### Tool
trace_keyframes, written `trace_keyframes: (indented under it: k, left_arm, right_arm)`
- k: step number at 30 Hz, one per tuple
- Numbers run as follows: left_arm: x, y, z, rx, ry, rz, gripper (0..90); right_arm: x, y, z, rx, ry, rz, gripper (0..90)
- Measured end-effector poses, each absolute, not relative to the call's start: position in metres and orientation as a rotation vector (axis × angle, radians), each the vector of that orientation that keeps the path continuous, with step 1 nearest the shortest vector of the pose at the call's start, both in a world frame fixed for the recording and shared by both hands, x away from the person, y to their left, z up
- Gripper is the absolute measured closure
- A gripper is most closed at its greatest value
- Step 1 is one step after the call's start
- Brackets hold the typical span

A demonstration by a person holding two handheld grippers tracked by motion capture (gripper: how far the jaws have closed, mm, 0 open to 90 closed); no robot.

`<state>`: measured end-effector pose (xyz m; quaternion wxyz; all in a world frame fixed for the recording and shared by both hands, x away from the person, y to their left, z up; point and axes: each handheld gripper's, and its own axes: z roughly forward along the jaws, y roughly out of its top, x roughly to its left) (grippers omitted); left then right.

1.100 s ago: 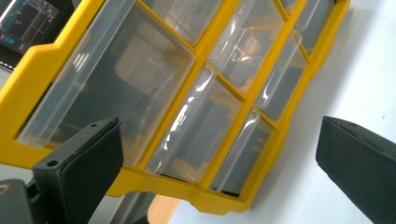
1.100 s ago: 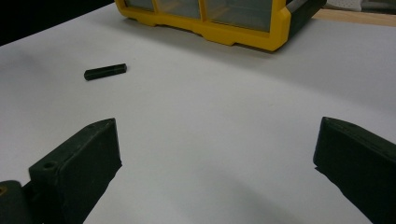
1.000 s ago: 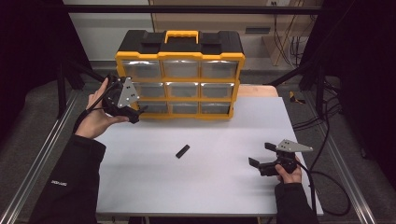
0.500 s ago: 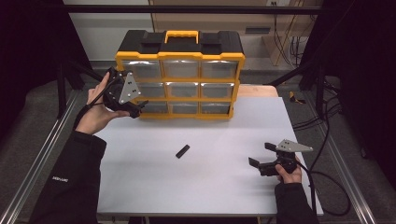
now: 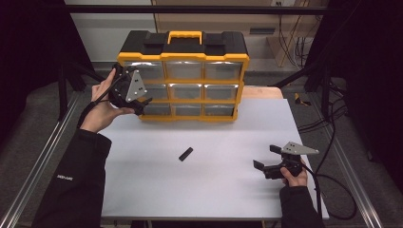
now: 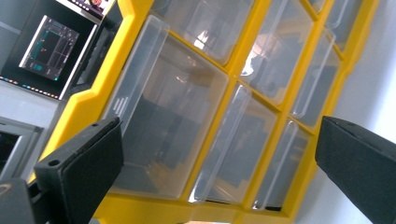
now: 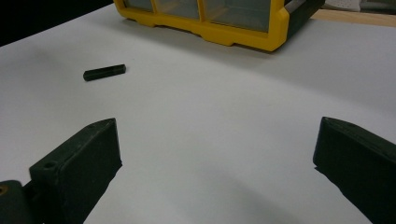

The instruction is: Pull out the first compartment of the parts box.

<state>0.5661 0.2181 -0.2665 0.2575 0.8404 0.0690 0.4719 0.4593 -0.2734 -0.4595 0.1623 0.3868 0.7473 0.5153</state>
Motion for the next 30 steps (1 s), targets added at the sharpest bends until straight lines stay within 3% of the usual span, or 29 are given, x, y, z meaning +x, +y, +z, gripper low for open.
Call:
trace_keyframes:
  k: [30]
  left_arm:
    - [0.588, 0.219, -0.267, 2.3, 0.132, 1.404, 4.7]
  right_arm:
    - [0.459, -0.273, -0.459, 1.1, 2.13, 1.47, 1.0]
